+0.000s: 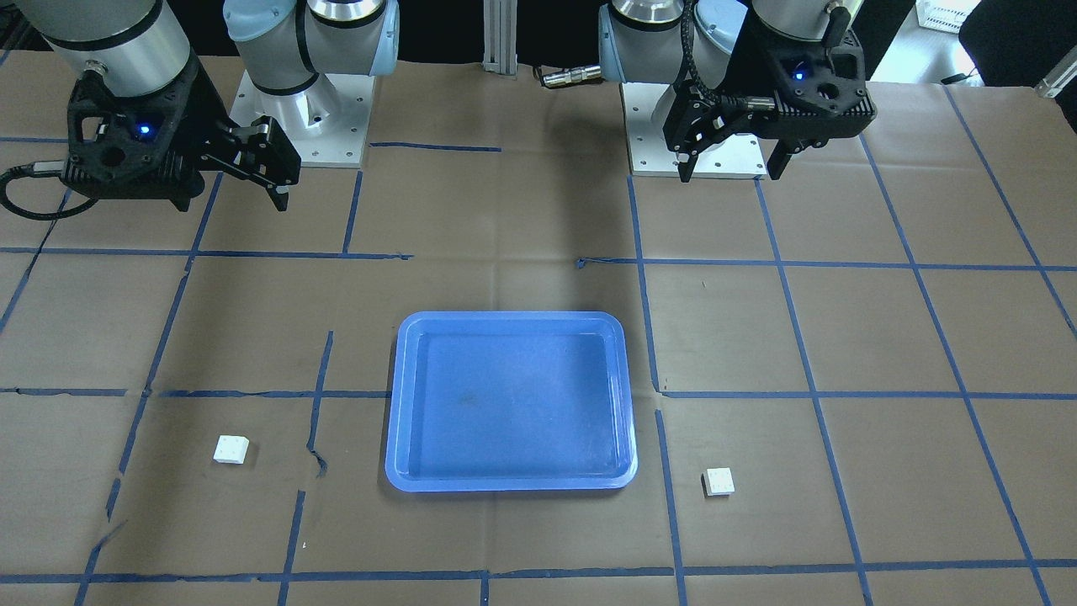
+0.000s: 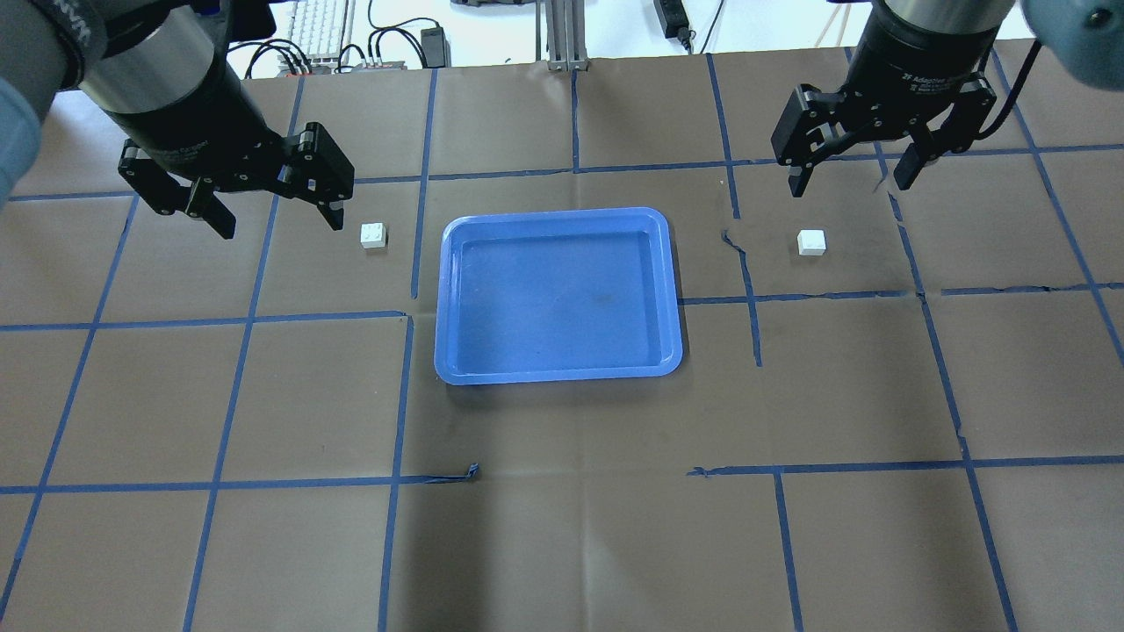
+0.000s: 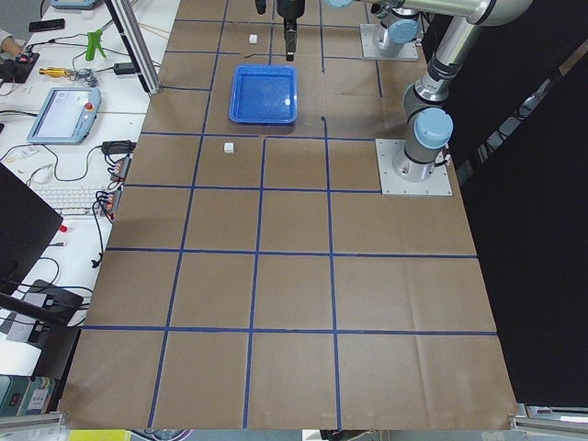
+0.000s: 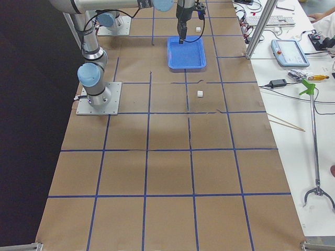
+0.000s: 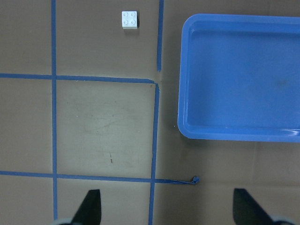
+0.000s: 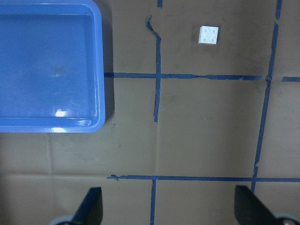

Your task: Assemble white blocks and place on blue tray

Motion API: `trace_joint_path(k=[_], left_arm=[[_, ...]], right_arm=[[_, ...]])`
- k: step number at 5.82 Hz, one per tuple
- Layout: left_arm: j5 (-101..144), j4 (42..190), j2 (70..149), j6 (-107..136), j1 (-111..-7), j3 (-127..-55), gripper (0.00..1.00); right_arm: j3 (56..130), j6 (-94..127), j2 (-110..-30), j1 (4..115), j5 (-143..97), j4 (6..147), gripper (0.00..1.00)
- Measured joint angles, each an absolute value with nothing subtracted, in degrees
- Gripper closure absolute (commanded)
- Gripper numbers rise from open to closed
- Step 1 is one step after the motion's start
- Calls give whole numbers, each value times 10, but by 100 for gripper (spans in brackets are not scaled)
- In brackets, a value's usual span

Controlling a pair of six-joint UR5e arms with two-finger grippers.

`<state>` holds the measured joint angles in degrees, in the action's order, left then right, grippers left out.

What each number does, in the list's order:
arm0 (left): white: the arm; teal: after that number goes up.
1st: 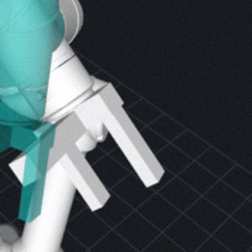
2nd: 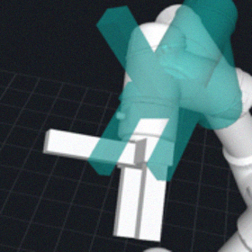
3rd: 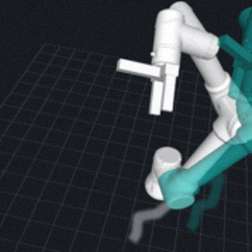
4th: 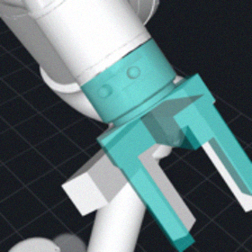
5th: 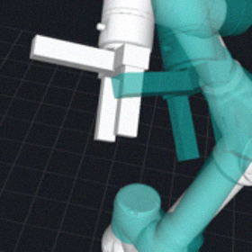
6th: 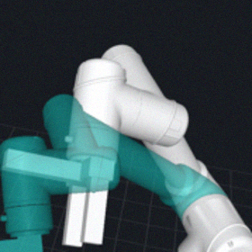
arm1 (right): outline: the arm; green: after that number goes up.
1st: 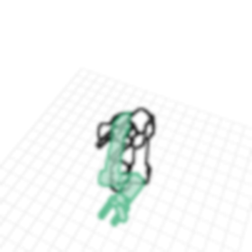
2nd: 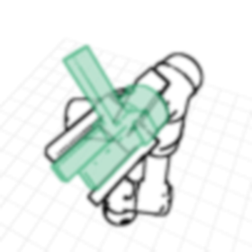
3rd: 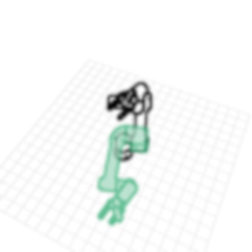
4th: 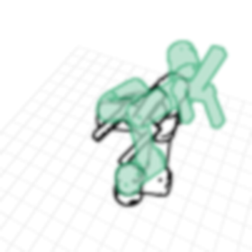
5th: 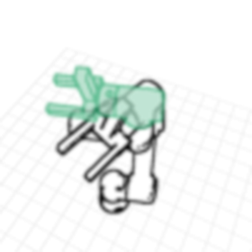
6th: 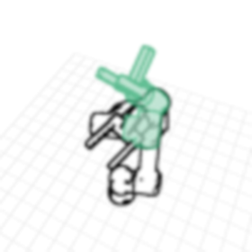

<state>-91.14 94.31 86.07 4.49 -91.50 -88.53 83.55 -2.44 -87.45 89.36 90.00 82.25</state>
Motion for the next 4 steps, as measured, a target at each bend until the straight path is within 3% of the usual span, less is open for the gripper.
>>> trace_joint_path(k=[4], left_arm=[[-911, 944, 858, 46, -916, -886, 1]], right_arm=[[832, -29, -875, 894, 898, 824, 0]])
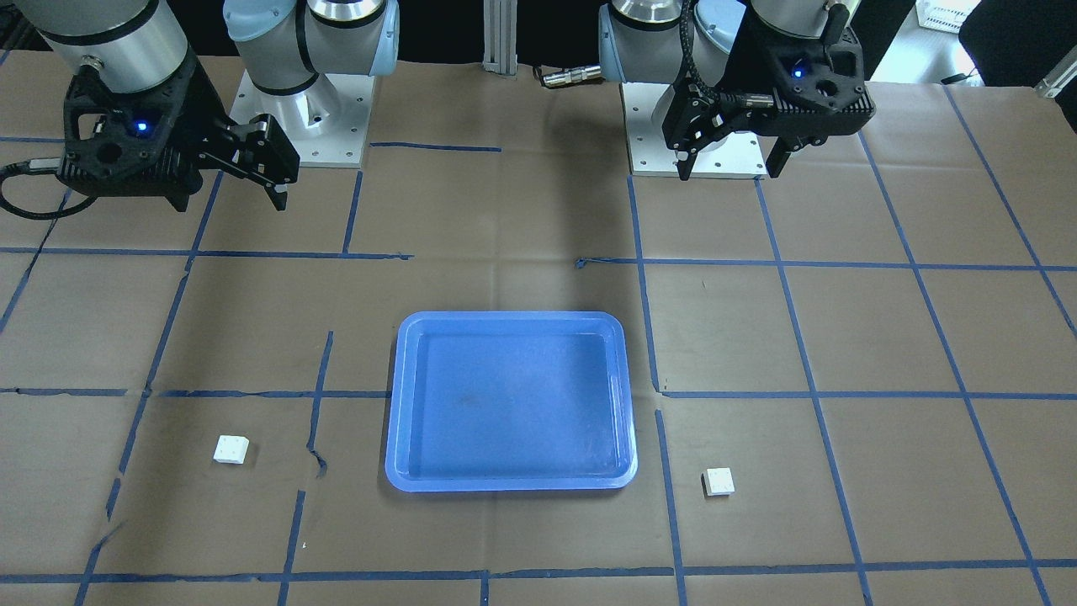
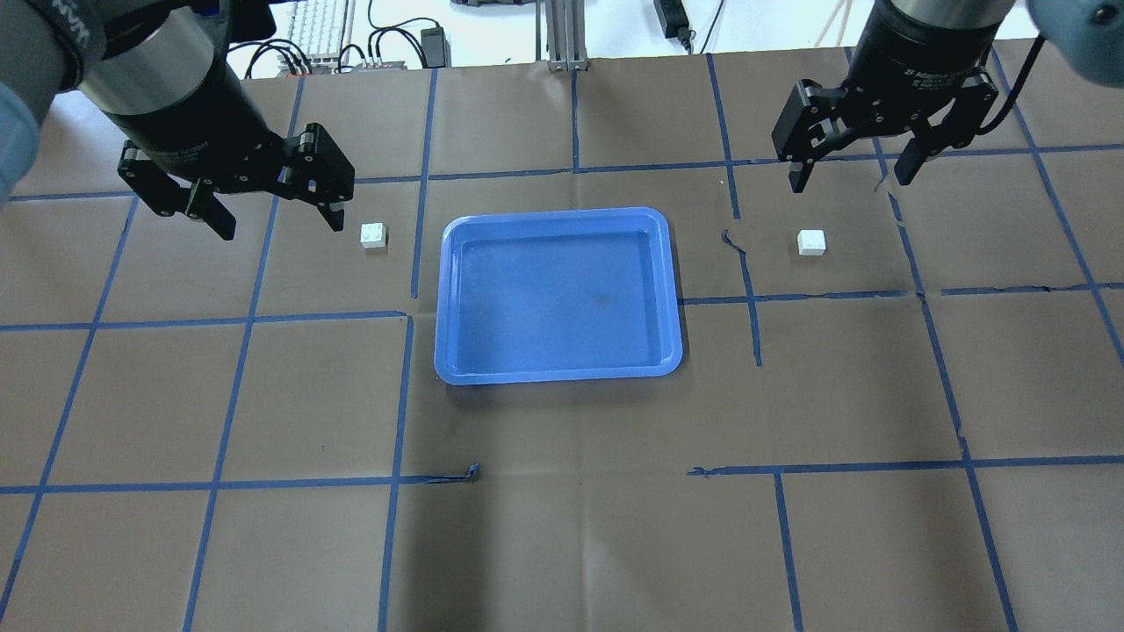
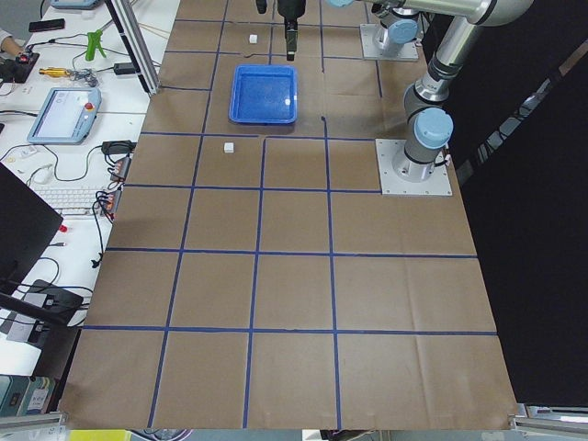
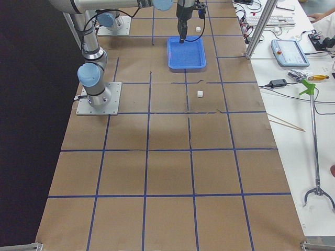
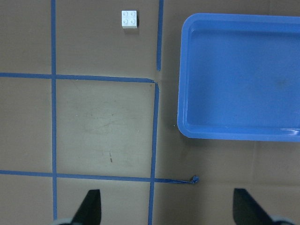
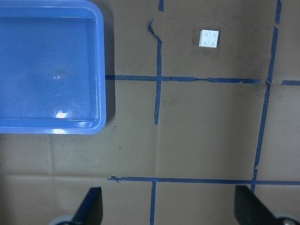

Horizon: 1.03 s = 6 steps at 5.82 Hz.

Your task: Assemble white blocks and place on blue tray

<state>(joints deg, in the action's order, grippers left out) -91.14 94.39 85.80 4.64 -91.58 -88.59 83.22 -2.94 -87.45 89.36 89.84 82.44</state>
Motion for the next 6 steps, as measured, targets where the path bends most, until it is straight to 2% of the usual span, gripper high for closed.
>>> trace_joint_path(k=[4, 6], left_arm=[[-910, 939, 870, 42, -905, -886, 1], [-925, 874, 959, 40, -884, -870, 1]], right_arm=[[831, -58, -874, 893, 898, 825, 0], [830, -82, -874, 891, 898, 826, 0]])
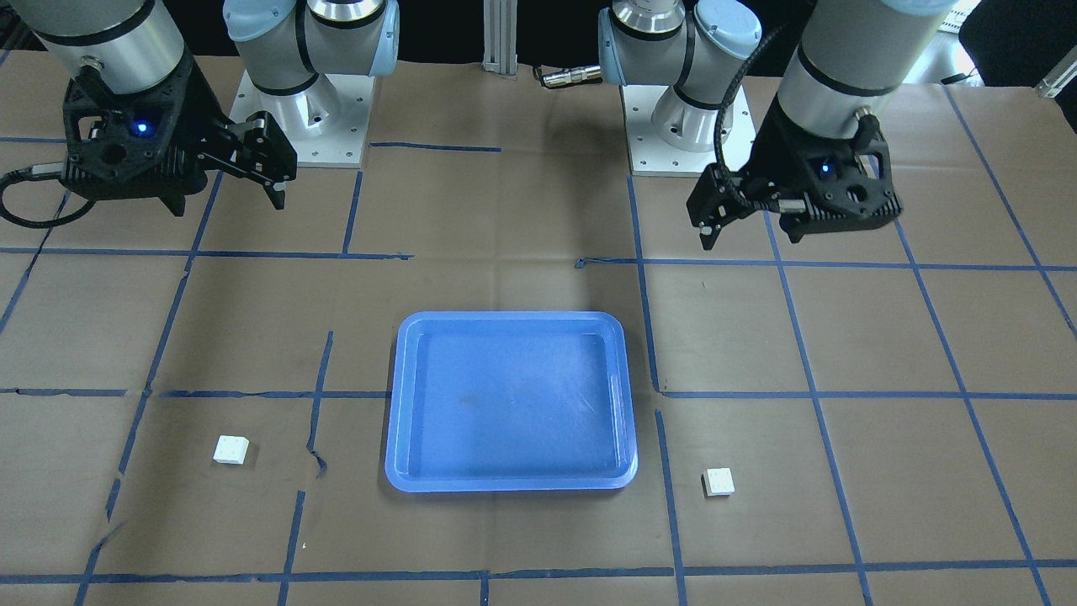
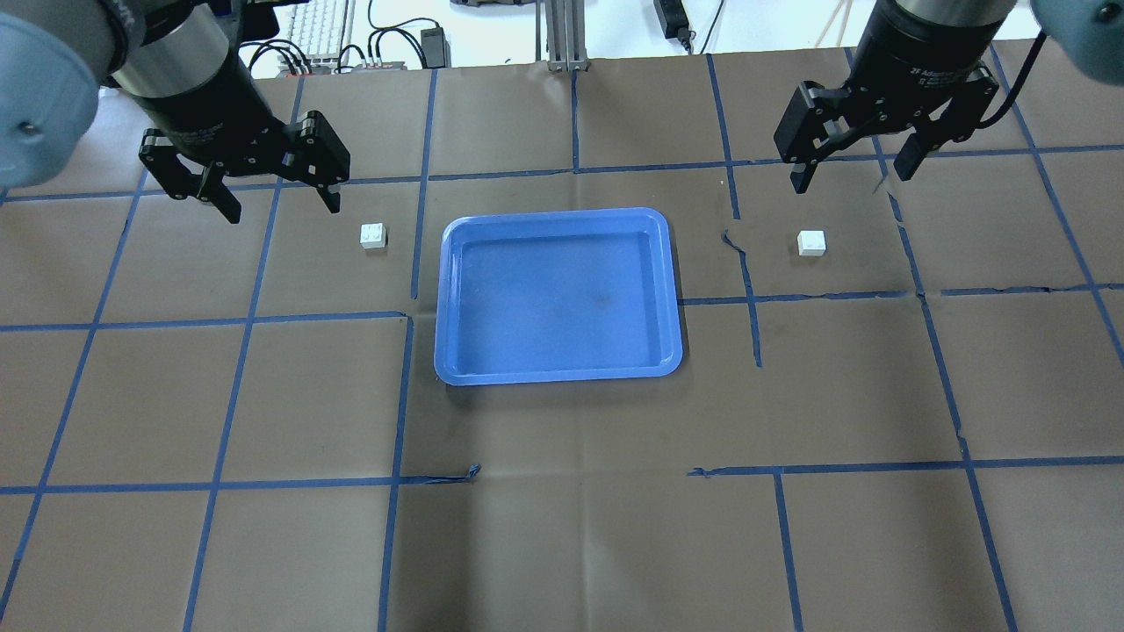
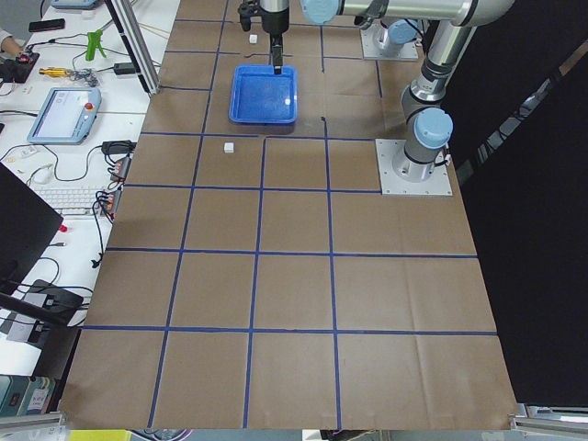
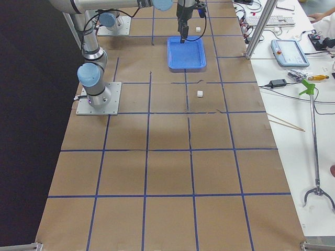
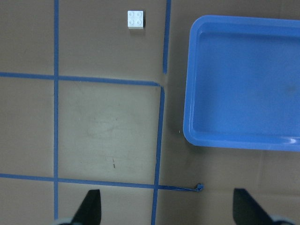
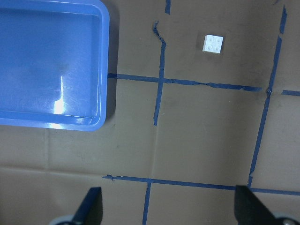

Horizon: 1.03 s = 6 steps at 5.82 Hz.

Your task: Assemble white blocks and place on blue tray

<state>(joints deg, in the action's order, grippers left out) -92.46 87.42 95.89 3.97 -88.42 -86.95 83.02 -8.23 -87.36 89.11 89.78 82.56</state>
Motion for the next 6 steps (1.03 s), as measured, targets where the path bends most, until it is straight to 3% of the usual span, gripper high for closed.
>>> trace_joint_path(k=[3, 5, 6], left_arm=[[-938, 634, 1150, 8, -873, -867, 1], [-938, 564, 1228, -15, -864, -873, 2], [-938, 547, 1253, -18, -863, -876, 9]], right_arm=[[830, -265, -869, 888, 898, 828, 0], [831, -461, -858, 883, 903, 837, 0], [831, -567, -848, 875, 901, 850, 0]])
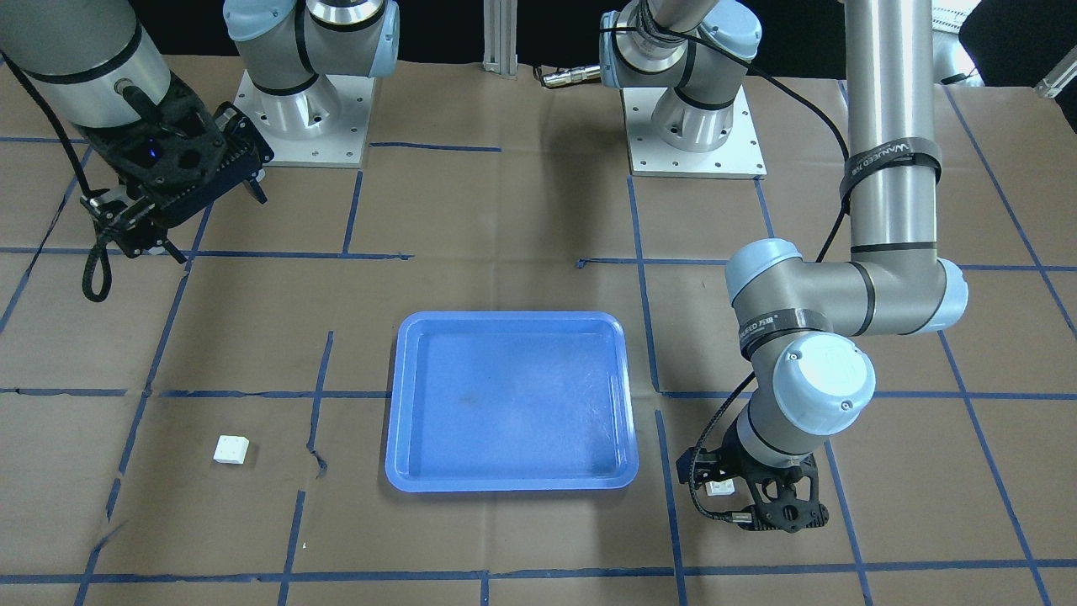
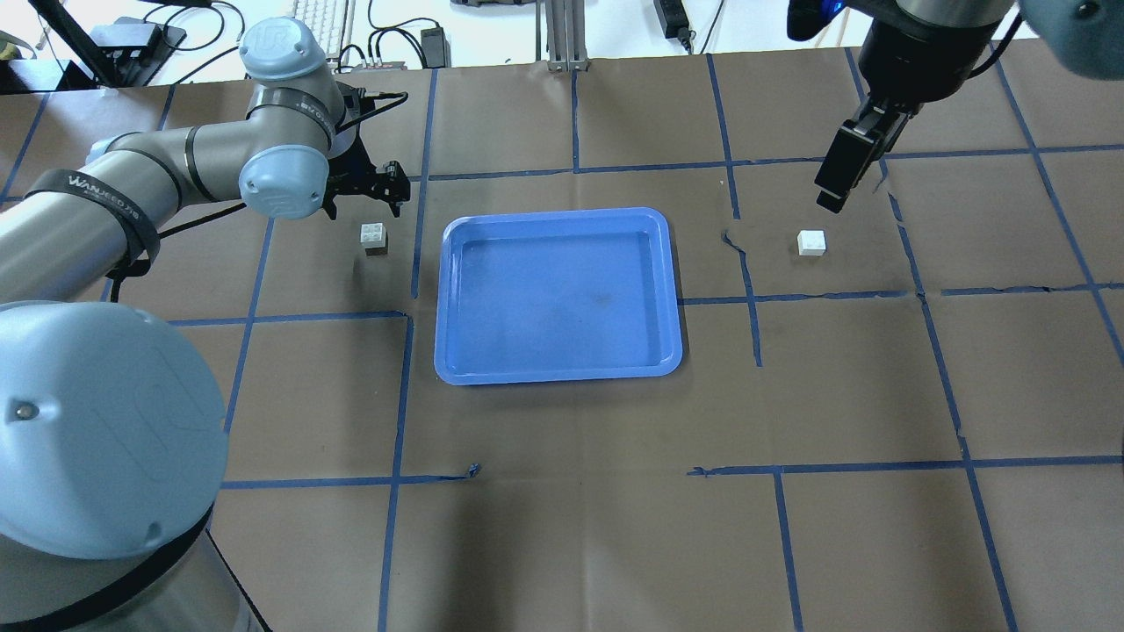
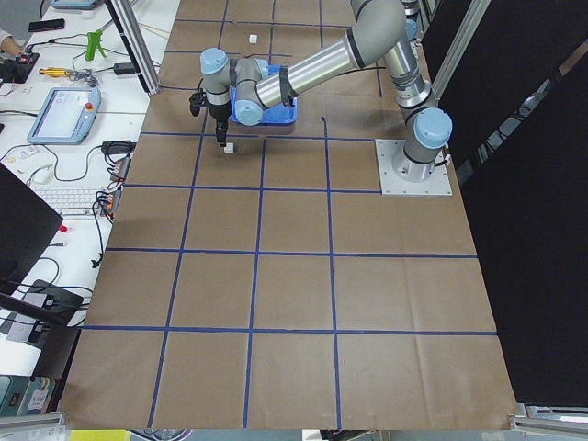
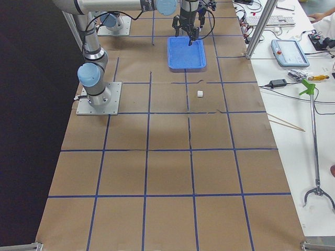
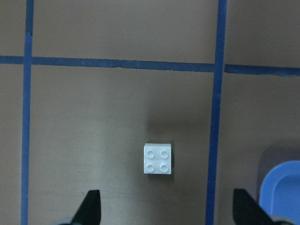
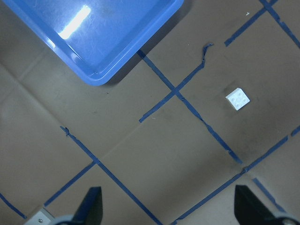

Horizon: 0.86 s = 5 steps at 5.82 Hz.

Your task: Assemble white blocks and place on blue tray

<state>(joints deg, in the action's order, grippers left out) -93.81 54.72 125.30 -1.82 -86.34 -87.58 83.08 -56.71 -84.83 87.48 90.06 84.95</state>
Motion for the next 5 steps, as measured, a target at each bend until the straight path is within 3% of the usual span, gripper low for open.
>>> trace_joint_path(k=[2, 3, 4, 5], left_arm=[[-940, 530, 1270, -19, -863, -879, 64], [-940, 526, 1271, -19, -863, -883, 83], [-940, 525, 1272, -19, -863, -884, 92], [-939, 526, 1269, -21, -863, -885, 93]], right_arm=[[821, -794, -820, 843, 887, 876, 0], [804, -899, -794, 820, 865, 882, 0], [785, -989, -763, 793, 833, 883, 0], [777, -1055, -738, 763, 793, 880, 0]])
